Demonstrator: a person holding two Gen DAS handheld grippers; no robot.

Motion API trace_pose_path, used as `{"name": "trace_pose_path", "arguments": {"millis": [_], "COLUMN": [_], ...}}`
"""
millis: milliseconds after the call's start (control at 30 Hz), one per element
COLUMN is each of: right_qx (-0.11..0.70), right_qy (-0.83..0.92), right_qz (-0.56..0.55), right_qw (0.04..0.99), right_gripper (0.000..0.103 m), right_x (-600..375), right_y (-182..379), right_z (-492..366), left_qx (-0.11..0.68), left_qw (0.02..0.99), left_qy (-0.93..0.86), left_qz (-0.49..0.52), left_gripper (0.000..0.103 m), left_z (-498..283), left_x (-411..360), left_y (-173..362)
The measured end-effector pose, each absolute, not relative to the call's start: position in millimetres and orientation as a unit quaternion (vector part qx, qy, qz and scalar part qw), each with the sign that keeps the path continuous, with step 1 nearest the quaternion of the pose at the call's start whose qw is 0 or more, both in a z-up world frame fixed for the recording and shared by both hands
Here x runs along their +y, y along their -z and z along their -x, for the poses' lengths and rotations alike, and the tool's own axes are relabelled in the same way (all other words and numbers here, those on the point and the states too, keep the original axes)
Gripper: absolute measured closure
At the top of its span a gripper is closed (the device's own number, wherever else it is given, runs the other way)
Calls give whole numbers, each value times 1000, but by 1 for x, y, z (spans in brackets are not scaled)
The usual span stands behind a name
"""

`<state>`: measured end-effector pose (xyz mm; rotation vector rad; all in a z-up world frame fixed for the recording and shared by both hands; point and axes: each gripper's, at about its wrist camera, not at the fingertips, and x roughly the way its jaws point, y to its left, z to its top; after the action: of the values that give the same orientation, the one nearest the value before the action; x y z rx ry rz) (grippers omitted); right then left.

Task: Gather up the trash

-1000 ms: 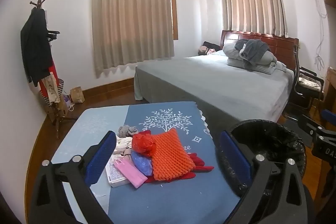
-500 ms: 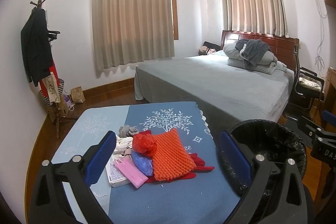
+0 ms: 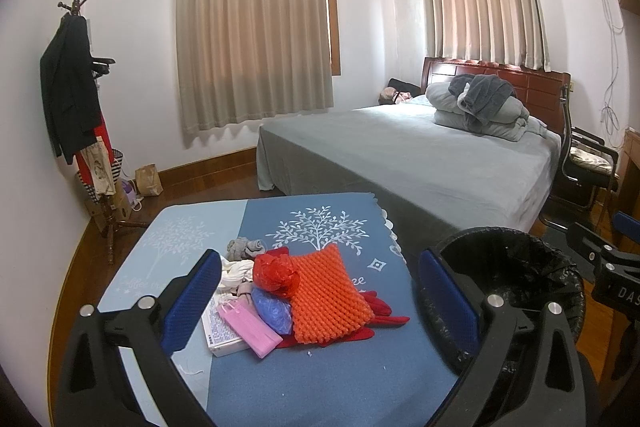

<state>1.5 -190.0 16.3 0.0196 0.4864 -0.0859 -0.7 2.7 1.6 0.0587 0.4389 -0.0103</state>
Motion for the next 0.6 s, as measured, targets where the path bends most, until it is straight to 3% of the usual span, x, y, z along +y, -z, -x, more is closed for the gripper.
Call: {"name": "trace_pose_path", "arguments": {"millis": [600], "right_qx": [243], "right_qy": [42], "right_qz": [-10], "right_qw": [969], "right_gripper": [5], "right_x": [-192], "right_y": [-17], "right_z": [-2], "left_qx": [218], "left_qw": [975], "left_qy": [5], "left_qz": [-29], "left_gripper": [6], "left_z": [1], "left_x": [2], "left_y": [-1]}}
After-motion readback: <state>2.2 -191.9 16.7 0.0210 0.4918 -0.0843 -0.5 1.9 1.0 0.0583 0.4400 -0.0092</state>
